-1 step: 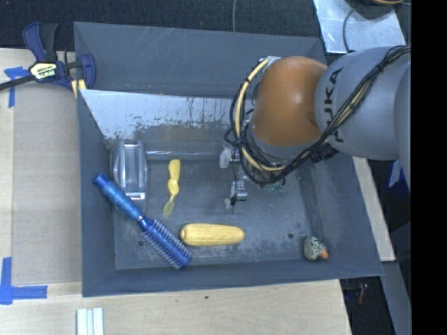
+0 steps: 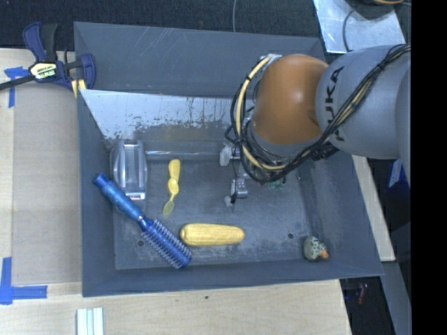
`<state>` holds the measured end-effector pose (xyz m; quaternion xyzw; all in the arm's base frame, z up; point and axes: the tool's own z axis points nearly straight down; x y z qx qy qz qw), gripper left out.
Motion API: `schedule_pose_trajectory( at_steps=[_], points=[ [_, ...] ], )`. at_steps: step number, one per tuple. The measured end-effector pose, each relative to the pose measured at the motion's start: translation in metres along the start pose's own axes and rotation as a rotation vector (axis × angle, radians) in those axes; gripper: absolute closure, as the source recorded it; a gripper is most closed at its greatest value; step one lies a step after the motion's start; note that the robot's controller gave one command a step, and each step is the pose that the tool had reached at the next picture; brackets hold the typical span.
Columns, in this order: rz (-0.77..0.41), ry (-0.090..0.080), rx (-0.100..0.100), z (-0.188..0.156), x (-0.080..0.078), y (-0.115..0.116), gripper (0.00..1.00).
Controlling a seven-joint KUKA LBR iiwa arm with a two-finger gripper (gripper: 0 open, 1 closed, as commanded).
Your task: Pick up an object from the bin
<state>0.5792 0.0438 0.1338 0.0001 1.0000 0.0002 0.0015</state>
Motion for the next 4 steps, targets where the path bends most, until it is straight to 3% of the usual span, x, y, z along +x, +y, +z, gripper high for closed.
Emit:
schedule_pose_trajectory(
  at_steps=[1,2,3,4],
  points=[
    [-0.144,-0.005,0.001,0.057,0.066,0.017,0.0],
    [-0.29,-0.014,0.002,0.018,0.081,0.032,0.0],
    [-0.198,-0.004,0.003,0.034,0.097,0.045,0.0],
    [-0.124,-0.013,0.001,0.059,0.095,0.051,0.0]
  ],
)
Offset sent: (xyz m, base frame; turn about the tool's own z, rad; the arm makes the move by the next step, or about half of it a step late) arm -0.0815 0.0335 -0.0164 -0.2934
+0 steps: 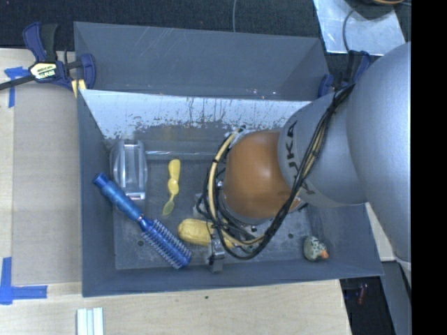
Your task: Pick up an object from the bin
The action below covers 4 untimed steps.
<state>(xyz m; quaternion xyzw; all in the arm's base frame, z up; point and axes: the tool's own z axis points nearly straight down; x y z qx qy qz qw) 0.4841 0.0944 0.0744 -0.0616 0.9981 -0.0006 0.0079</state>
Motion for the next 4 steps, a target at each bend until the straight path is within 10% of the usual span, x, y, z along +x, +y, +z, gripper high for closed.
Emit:
schedule_pose_trajectory(
  at_steps=[1,4],
  points=[
    [0.122,0.004,0.001,0.004,0.002,-0.015,1.0],
    [0.123,0.001,0.0,-0.05,0.0,-0.015,1.0]
  ],
)
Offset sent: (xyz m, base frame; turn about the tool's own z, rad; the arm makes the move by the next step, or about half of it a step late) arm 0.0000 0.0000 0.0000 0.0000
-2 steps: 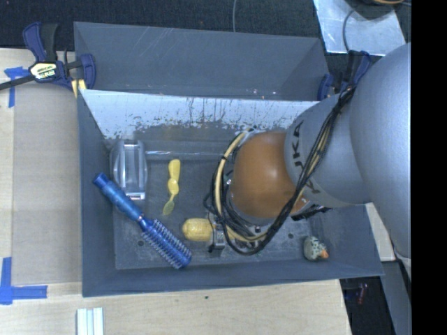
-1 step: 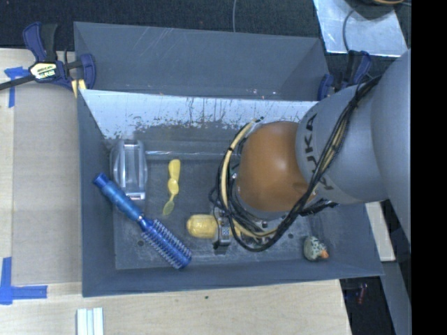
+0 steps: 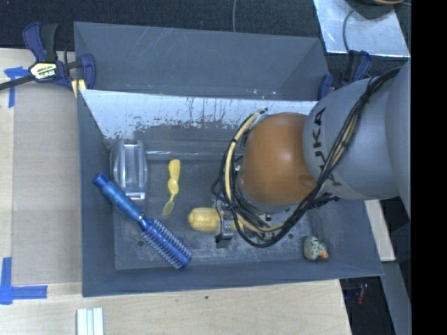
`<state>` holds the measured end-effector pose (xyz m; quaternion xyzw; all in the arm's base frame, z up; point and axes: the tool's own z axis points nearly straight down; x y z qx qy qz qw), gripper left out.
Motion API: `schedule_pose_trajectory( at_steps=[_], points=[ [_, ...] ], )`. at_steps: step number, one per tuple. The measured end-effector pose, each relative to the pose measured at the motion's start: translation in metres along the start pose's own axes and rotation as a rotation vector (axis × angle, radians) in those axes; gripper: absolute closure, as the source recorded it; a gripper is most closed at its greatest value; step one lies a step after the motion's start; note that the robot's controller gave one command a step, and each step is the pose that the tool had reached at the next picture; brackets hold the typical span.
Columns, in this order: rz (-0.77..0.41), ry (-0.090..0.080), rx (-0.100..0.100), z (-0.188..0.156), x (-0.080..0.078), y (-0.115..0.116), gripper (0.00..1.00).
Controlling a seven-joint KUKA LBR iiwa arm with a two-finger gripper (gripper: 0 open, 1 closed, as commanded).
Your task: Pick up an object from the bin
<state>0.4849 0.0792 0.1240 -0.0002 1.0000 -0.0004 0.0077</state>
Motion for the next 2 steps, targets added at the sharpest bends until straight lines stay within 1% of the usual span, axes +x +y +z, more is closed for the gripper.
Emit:
schedule_pose_trajectory(
  at_steps=[1,2],
  points=[
    [0.0,0.002,0.0,-0.018,0.0,0.0,1.0],
    [0.0,0.006,0.001,-0.075,0.0,-0.001,1.0]
  ],
)
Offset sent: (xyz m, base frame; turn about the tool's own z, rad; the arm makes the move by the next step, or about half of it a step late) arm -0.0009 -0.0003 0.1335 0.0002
